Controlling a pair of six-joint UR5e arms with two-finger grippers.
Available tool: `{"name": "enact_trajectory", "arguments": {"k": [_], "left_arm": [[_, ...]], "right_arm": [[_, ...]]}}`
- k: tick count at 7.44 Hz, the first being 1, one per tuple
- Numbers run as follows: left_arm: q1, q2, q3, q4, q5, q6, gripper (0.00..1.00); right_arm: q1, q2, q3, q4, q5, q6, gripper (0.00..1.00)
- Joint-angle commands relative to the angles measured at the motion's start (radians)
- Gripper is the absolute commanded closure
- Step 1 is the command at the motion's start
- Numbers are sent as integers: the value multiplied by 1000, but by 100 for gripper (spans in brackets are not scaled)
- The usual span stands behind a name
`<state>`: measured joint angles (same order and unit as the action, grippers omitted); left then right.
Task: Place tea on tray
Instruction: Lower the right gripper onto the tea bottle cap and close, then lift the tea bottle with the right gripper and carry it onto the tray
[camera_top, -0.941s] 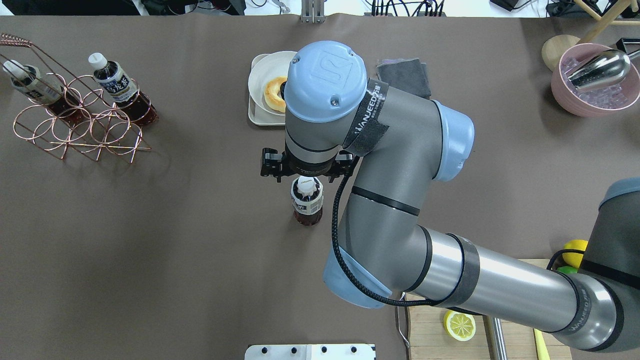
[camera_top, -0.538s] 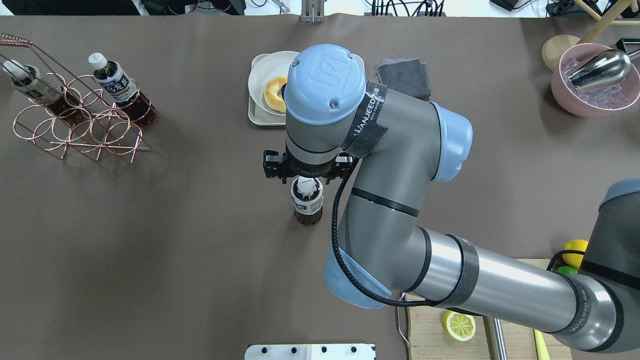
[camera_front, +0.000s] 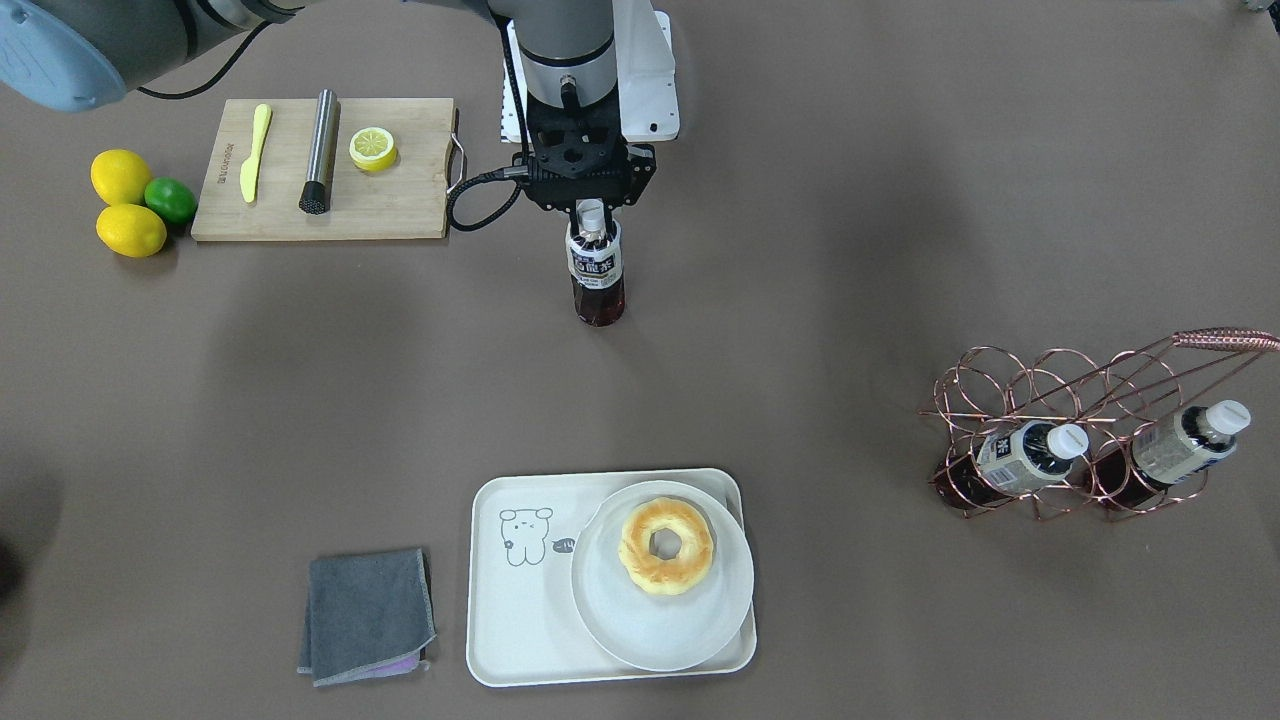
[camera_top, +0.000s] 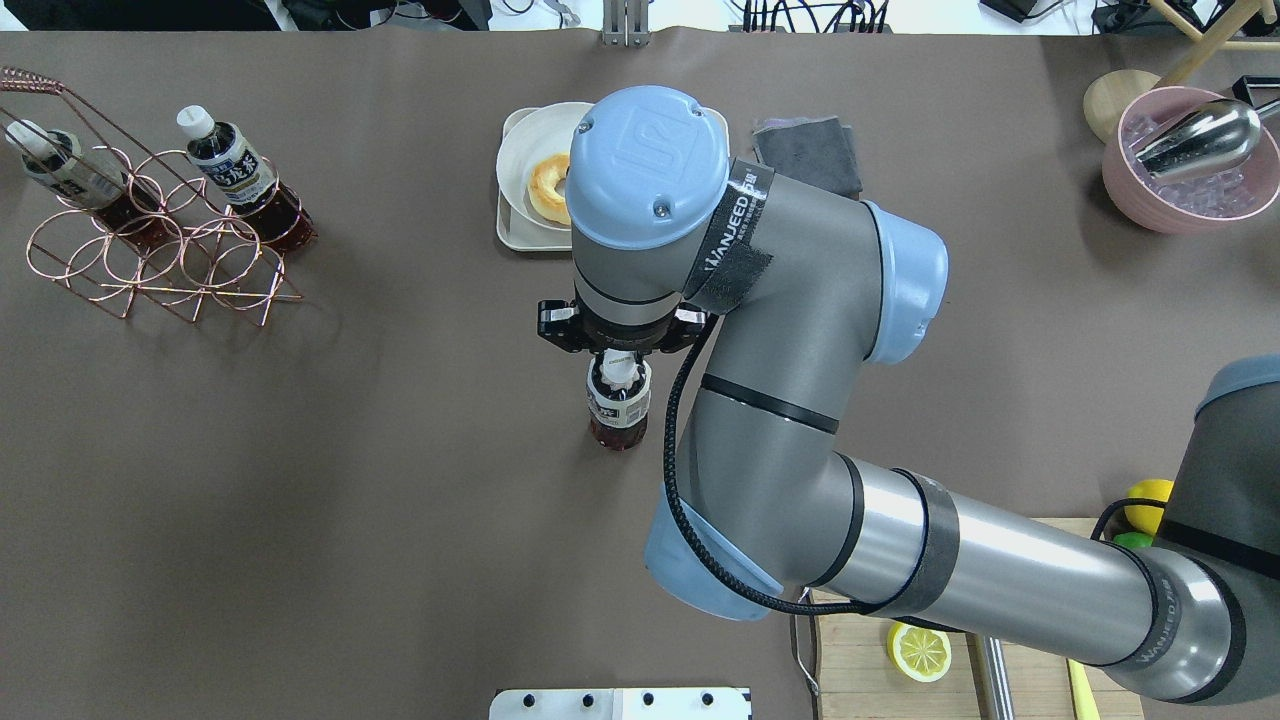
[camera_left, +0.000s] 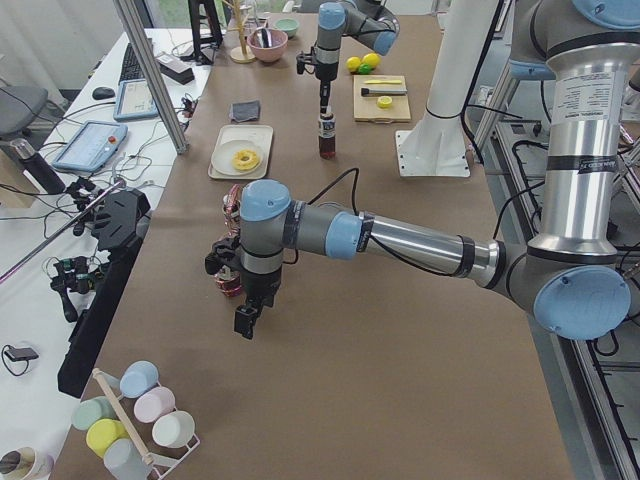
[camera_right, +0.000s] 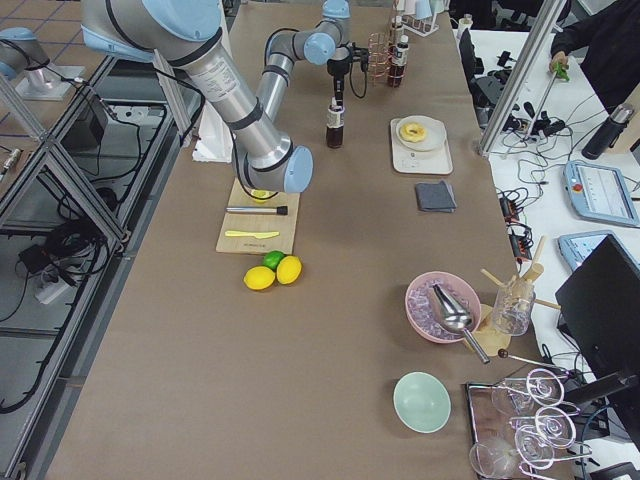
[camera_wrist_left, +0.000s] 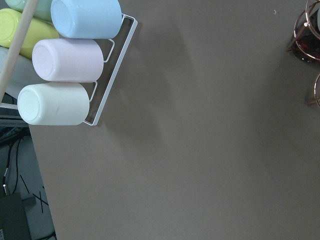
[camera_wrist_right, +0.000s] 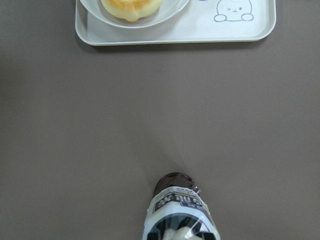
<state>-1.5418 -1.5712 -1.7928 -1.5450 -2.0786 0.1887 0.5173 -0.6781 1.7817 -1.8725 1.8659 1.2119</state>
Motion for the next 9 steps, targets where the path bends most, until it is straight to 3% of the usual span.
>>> {"name": "enact_trajectory", "arguments": {"k": [1,2,5,7,9], "left_arm": [[0,-7,12,-7,0,0,2],[0,-7,10,-7,0,0,2],[2,-10,10,-7,0,-2,2],[2,-15,10,-6,0,-3,2],[2,-20,12,-7,0,-3,2]], "right_arm": [[30,55,1,-94,-5,0,100],[62,95,-1,-143,7,-8,100],[223,111,-49,-148,131,-104,100],[306,130,-189,-72,188,-158,100],[372,217,-415,59,248,-161,100]]}}
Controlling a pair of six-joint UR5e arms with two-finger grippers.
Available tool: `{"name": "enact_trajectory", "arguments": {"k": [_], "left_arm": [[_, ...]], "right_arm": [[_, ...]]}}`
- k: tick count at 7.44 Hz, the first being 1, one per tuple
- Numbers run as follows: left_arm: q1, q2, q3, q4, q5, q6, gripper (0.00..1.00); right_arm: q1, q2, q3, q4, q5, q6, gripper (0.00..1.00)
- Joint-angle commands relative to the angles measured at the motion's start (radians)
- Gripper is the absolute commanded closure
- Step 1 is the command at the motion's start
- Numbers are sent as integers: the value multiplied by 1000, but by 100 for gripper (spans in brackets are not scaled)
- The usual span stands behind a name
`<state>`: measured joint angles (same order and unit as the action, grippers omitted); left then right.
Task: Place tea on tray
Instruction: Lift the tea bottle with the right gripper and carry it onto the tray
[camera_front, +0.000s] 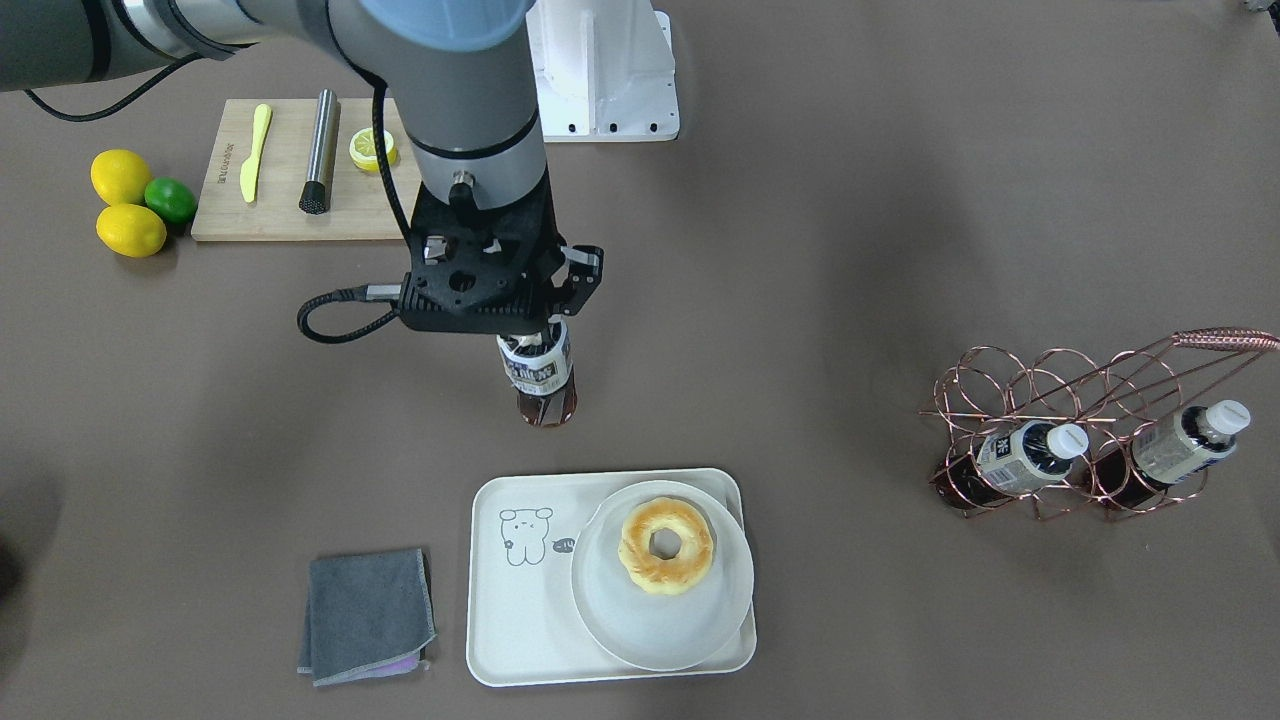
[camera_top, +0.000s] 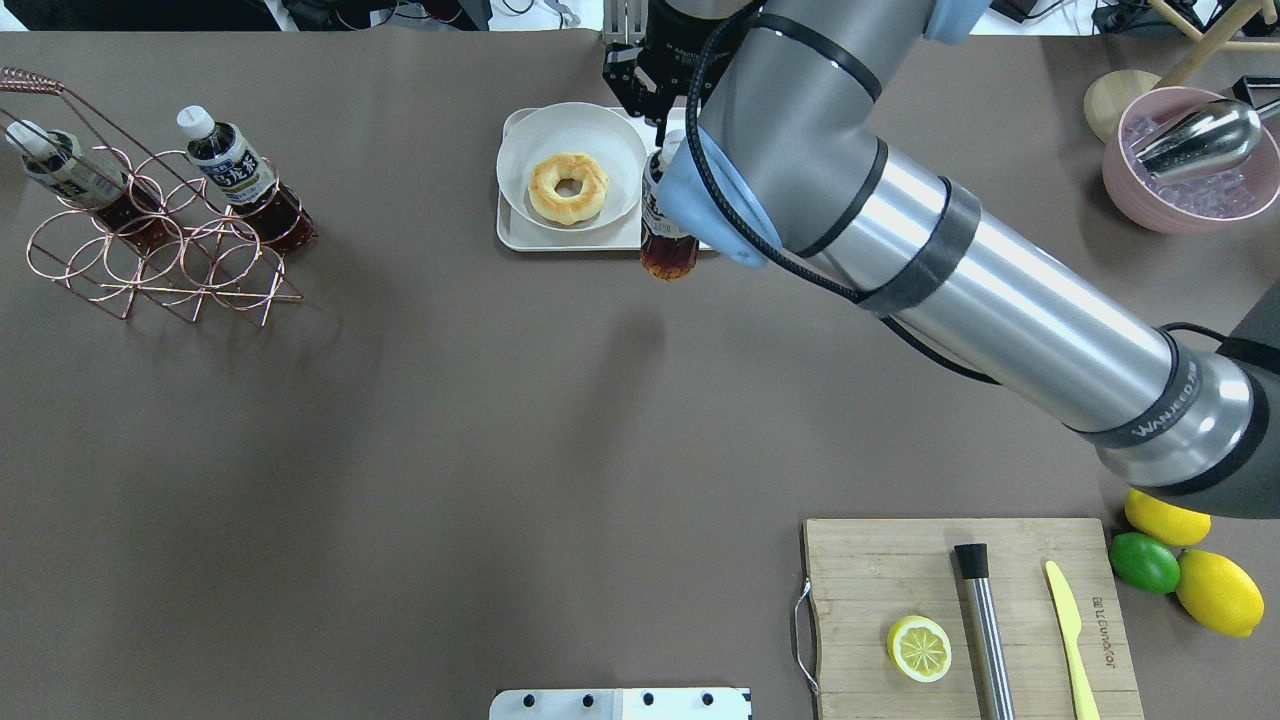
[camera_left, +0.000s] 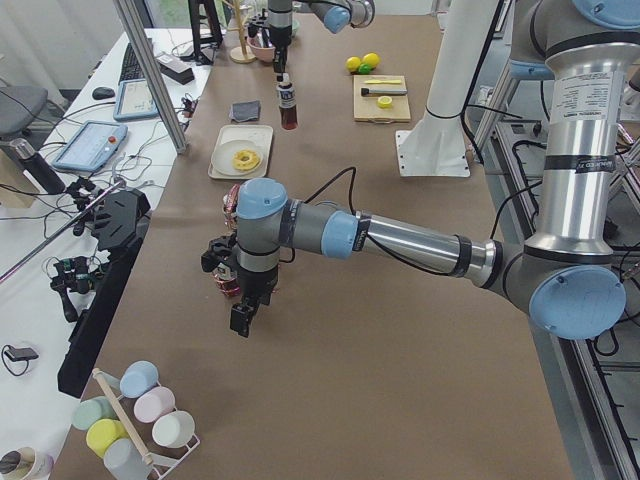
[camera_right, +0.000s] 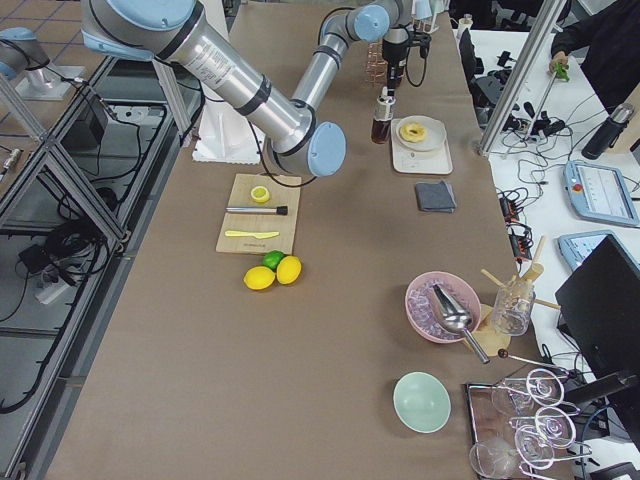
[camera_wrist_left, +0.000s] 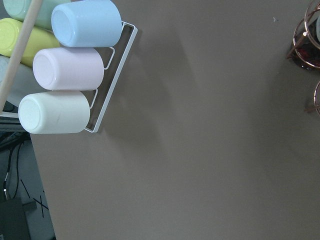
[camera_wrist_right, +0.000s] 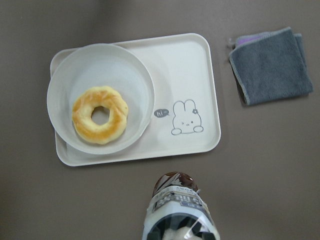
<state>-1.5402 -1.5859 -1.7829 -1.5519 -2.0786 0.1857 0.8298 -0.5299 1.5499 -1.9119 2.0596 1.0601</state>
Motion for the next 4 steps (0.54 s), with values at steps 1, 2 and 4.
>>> {"name": "enact_trajectory", "arguments": {"k": [1,2,4], "left_arm": [[0,-8,0,0,0,-2,2],[0,-11,0,0,0,-3,2],[5,-20,2,0,0,-5,2]], "right_arm": [[84,97,-245,114,66,-23,100],[109,99,-295,149,66,-60,100],[138,97,-413,253,66,-86,100]]}}
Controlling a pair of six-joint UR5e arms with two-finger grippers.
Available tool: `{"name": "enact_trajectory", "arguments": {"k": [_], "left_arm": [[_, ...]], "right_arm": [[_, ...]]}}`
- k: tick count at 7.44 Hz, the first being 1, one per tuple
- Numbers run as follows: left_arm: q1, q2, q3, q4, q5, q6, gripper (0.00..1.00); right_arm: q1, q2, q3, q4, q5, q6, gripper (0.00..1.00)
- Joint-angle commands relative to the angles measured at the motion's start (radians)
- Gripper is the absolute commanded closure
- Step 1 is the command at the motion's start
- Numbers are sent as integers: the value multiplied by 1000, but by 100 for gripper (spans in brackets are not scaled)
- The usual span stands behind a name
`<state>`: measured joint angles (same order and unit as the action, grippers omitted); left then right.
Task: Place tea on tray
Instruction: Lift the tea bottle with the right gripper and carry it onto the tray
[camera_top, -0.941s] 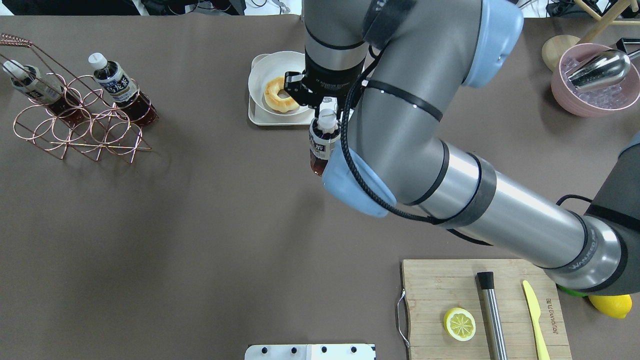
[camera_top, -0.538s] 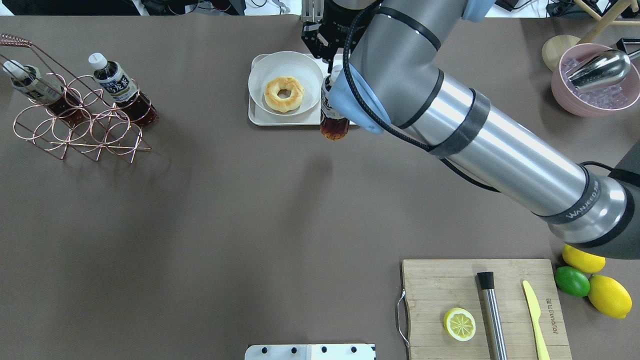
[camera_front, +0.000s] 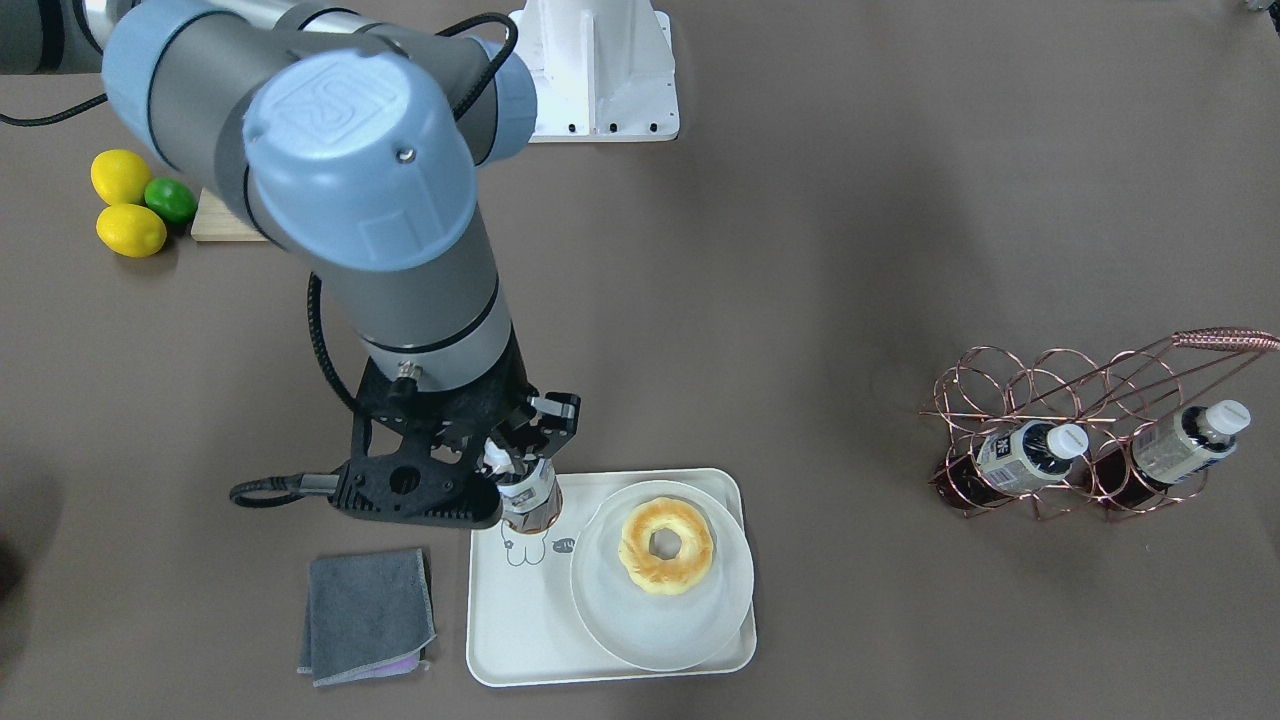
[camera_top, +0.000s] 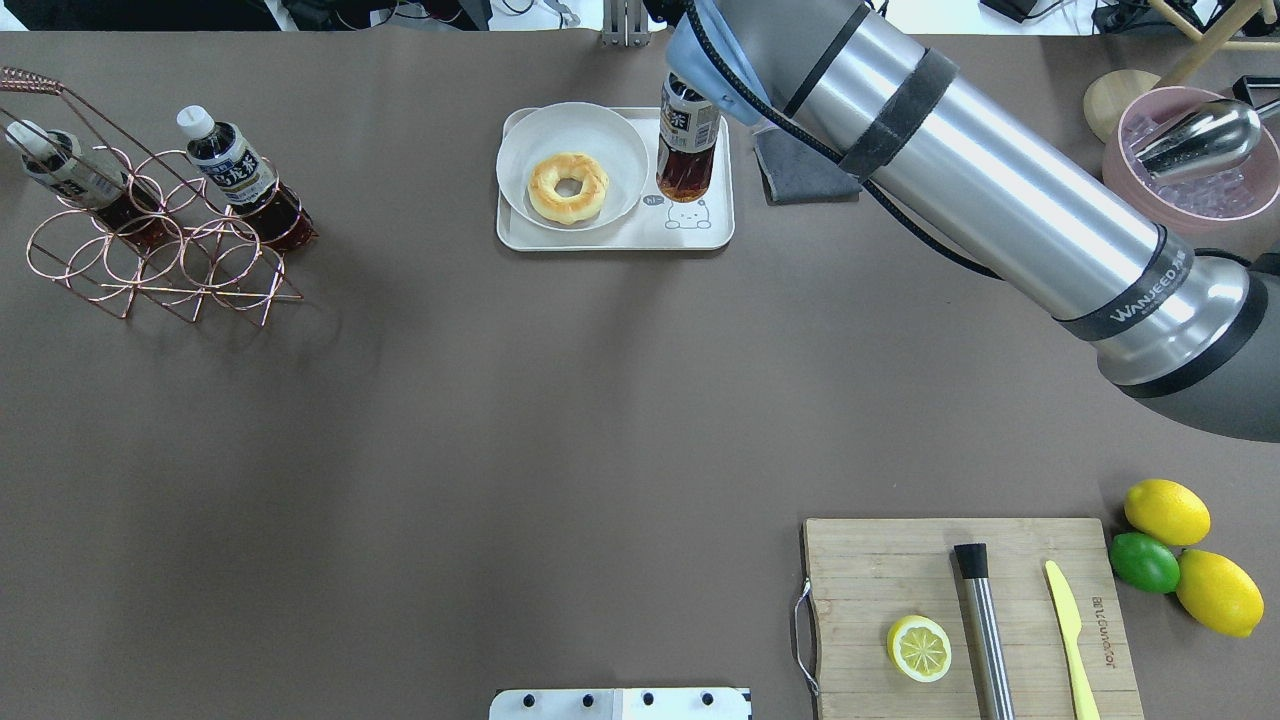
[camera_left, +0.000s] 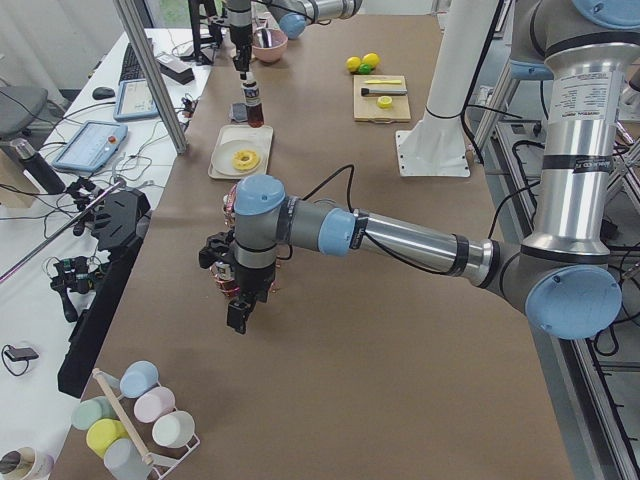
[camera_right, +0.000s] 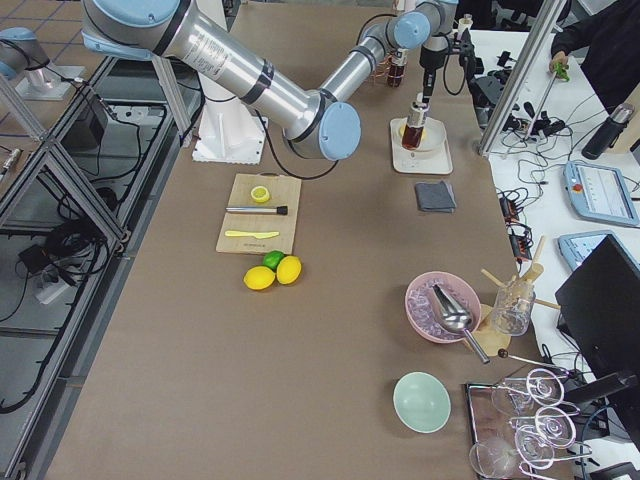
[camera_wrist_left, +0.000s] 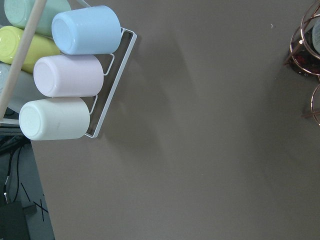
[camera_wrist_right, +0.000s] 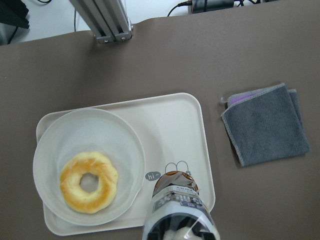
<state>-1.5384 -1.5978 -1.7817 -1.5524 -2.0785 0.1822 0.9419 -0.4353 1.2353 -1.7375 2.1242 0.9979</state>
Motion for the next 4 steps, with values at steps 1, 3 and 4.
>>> {"name": "enact_trajectory", "arguments": {"k": [1,3,4], "left_arm": [[4,-10,2,2,0,-1,2],[6,-24,11,0,0,-3,2],[6,-28,13,0,0,-3,2]], "right_arm": [[26,3,-114,81,0,-38,100],[23,4,-160,137,-3,-33,100],[21,6,-175,159,-7,-36,100]]}}
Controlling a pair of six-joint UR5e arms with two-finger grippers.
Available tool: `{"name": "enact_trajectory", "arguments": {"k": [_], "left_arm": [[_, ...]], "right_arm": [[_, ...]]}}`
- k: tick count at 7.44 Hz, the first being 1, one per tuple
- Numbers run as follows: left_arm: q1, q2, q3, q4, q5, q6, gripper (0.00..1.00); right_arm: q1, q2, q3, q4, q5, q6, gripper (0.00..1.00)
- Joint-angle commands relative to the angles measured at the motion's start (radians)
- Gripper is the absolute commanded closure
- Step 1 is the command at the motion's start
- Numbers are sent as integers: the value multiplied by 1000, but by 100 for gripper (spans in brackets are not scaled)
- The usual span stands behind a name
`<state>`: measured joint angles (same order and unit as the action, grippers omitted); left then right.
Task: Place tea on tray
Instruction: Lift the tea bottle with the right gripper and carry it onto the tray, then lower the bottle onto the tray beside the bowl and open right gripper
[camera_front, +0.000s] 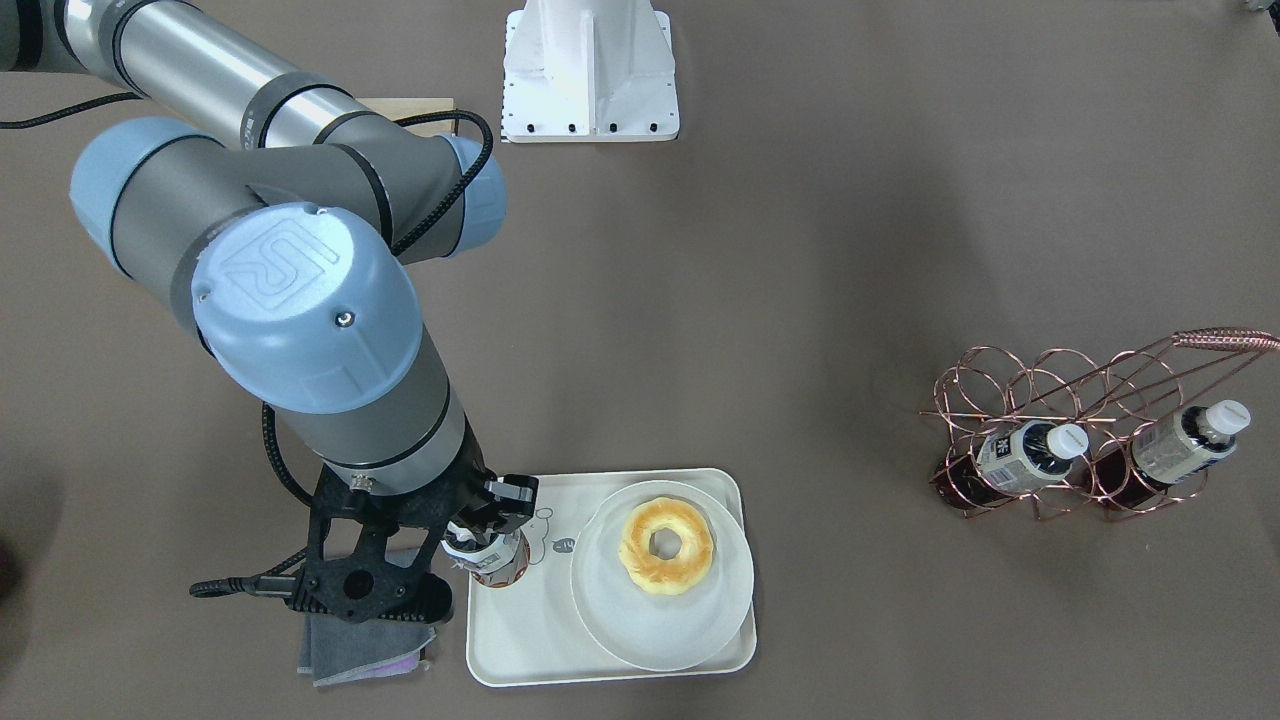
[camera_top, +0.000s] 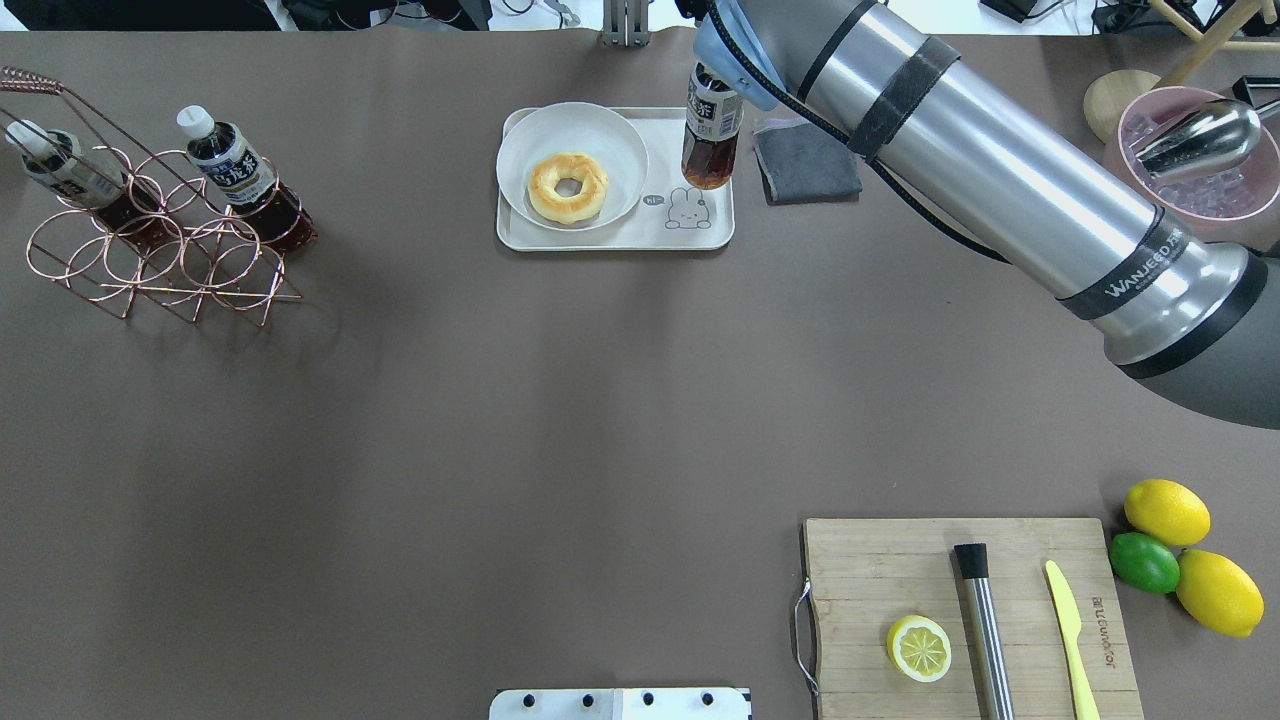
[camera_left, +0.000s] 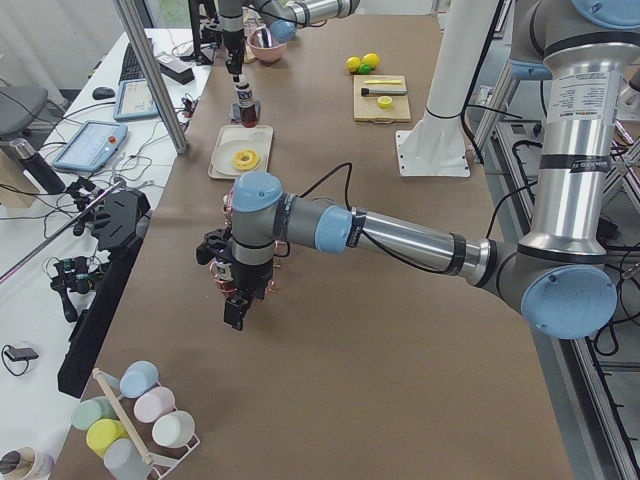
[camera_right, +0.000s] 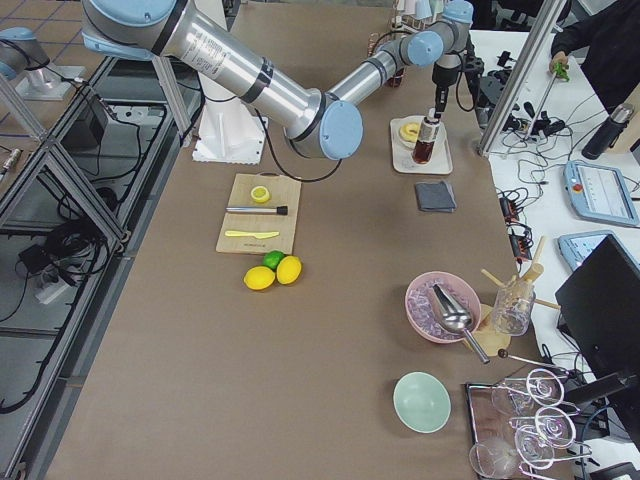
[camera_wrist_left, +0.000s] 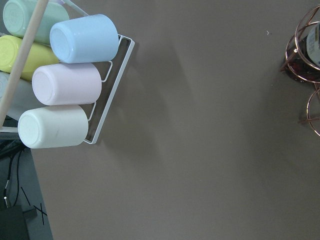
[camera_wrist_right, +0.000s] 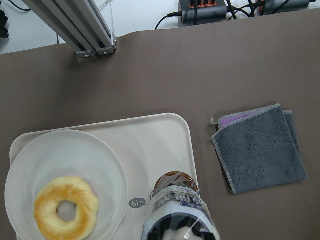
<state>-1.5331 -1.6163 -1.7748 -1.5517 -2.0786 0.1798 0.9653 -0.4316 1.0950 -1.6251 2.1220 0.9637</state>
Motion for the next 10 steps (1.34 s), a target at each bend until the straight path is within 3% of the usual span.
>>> {"name": "enact_trajectory", "arguments": {"k": [1,10], "left_arm": [[1,-16,9,-1,0,1,2],[1,-25,64,-48,0,1,2]], "right_arm": [[-4,2,-52,72,-7,1,100],[-45,-4,-52,129,-53,0,100]]}}
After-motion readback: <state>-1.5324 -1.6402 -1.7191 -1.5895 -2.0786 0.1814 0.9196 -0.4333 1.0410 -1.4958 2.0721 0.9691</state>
